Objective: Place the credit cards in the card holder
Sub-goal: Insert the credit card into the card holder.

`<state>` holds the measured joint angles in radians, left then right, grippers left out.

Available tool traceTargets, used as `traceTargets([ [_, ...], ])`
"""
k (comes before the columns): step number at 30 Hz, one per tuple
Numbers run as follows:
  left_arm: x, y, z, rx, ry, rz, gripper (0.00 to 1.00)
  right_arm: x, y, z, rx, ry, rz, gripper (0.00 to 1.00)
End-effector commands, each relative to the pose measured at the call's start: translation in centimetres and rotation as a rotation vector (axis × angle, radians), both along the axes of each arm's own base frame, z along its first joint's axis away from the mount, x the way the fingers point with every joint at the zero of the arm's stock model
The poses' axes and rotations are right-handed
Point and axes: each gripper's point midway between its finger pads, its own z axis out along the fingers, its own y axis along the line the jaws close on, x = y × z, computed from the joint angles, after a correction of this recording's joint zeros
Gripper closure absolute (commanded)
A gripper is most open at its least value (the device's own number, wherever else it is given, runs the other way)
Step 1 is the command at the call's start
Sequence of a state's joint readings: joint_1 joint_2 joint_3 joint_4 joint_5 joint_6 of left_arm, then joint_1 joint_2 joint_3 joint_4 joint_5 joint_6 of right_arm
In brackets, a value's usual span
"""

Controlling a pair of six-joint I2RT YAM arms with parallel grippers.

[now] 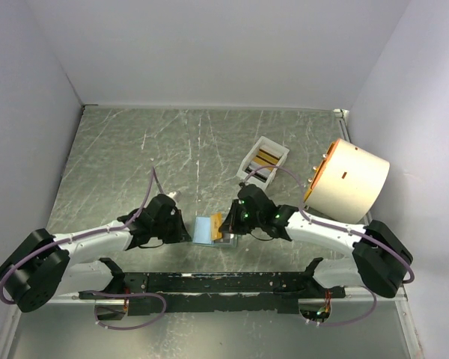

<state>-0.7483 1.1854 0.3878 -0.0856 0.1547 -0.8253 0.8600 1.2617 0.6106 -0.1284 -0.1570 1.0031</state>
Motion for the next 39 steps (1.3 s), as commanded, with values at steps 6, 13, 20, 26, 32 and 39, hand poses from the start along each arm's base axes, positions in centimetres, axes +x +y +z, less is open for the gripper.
traceTargets([
  [6, -0.6, -1.4, 1.2, -0.094, 0.007, -0.028, 0.9, 0.2, -0.4, -1.2, -0.022, -0.014, -0.044, 1.0],
  [13, -1.2, -1.4, 0.6, -0.115, 0.031, -0.024, 0.86, 0.2, -1.4, -2.9, -0.076, -0.033, -0.042, 1.0],
  [20, -1.7, -1.3, 0.3, -0.136, 0.041, -0.018, 0.87, -0.4, -0.9, -3.9, -0.05, -0.011, -0.014, 1.0],
  [26, -1.8, -1.2, 0.2, -0.13, 0.045, -0.021, 0.87, -0.5, -1.1, -4.6, -0.052, 0.0, -0.024, 1.0],
  [32, -1.4, -1.3, 0.7, -0.123, 0.033, -0.016, 0.86, -0.6, -1.2, -5.3, -0.062, 0.021, -0.033, 1.0],
  [39, 0.4, 0.5, 1.6, -0.013, -0.035, 0.062, 0.86, -0.9, -1.8, -6.1, -0.089, 0.052, -0.054, 1.0],
])
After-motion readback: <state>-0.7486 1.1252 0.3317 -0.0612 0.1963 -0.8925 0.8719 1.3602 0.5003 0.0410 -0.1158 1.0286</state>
